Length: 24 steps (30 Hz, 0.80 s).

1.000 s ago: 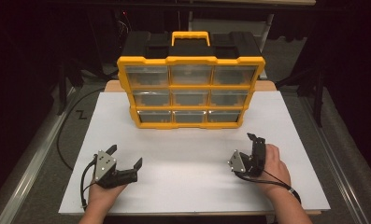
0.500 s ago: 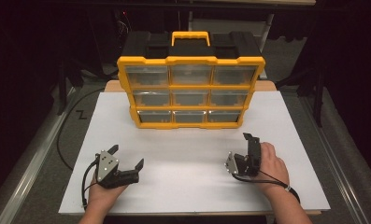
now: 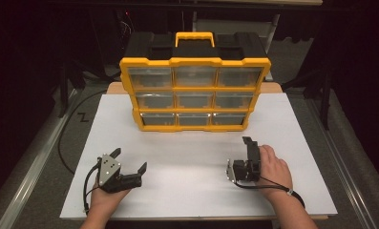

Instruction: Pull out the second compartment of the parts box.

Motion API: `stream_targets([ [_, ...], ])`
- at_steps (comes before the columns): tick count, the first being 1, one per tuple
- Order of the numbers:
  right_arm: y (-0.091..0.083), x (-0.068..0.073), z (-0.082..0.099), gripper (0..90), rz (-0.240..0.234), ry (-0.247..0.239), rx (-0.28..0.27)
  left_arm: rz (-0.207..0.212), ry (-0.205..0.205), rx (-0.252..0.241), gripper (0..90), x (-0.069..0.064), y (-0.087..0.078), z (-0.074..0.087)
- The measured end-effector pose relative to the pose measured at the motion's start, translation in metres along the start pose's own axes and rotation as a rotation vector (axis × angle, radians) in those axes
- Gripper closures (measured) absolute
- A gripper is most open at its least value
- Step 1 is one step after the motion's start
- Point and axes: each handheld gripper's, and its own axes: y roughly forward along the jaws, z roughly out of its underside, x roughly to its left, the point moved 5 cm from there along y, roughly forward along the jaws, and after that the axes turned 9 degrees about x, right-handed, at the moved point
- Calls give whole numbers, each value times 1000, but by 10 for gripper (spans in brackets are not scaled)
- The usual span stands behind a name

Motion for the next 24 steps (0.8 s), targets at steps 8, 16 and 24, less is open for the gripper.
stream_targets([
  [8, -6, -1, -11, 10, 28, -47, -18, 6, 9, 3, 2, -2, 0, 1],
  [16, -10, -3, -26, 14, 48, -60, -51, 9, 6, 9, 2, -2, 2, 2],
  [24, -12, -12, -40, 27, 74, -75, -69, 8, 4, 7, 2, -1, 1, 2],
])
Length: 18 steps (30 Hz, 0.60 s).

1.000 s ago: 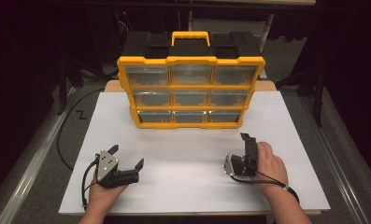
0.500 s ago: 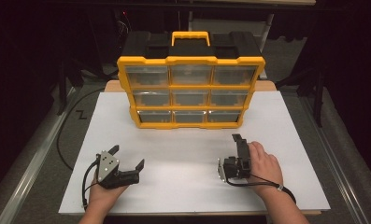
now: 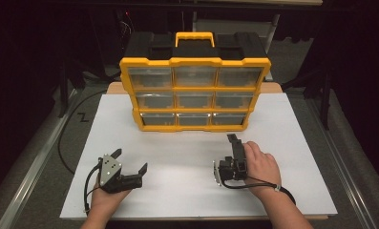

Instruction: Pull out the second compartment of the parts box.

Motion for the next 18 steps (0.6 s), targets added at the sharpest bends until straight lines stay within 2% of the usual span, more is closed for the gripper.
stream_targets([
  [13, 1, -23, -15, 47, 46, 4, -12, 5, 1, -8, 2, 0, -1, -1],
  [18, 1, -36, -23, 84, 86, 8, -24, 9, 1, -9, 2, -1, -1, -1],
])
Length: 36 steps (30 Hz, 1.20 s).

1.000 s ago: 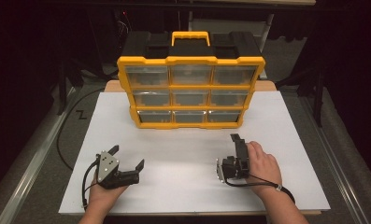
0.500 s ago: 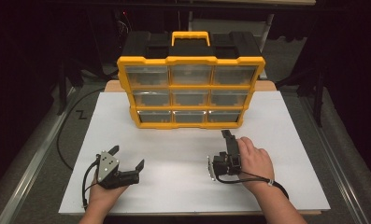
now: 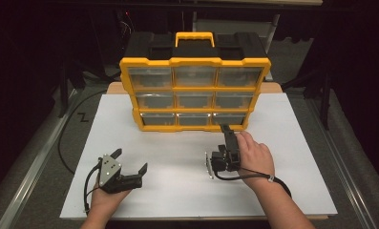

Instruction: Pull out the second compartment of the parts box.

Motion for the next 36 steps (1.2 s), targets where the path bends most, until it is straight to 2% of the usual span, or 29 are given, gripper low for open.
stream_targets([
  [4, 1, -9, -8, 131, 24, 5, -9, 8, 11, -1, 2, -1, 0, -1],
  [12, 2, -29, -24, 212, 71, 17, -28, 12, 7, -5, 2, -2, -1, 0],
  [26, 3, -52, -40, 317, 123, 17, -40, 15, 3, -7, 3, -2, -1, 0],
  [36, 6, -68, -49, 388, 170, 57, -44, 23, 14, -4, 2, -3, 0, 0],
])
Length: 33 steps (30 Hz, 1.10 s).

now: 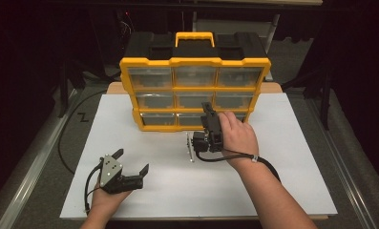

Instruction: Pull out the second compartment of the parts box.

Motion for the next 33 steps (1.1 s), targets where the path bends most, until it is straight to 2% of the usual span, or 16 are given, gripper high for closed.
stream_targets([
  [18, 6, -46, -21, 497, 87, 19, -7, 2, -2, -7, 3, 0, -1, -1],
  [33, 18, -75, -24, 592, 112, 45, 37, 8, 1, -5, 3, -1, -1, -1],
])
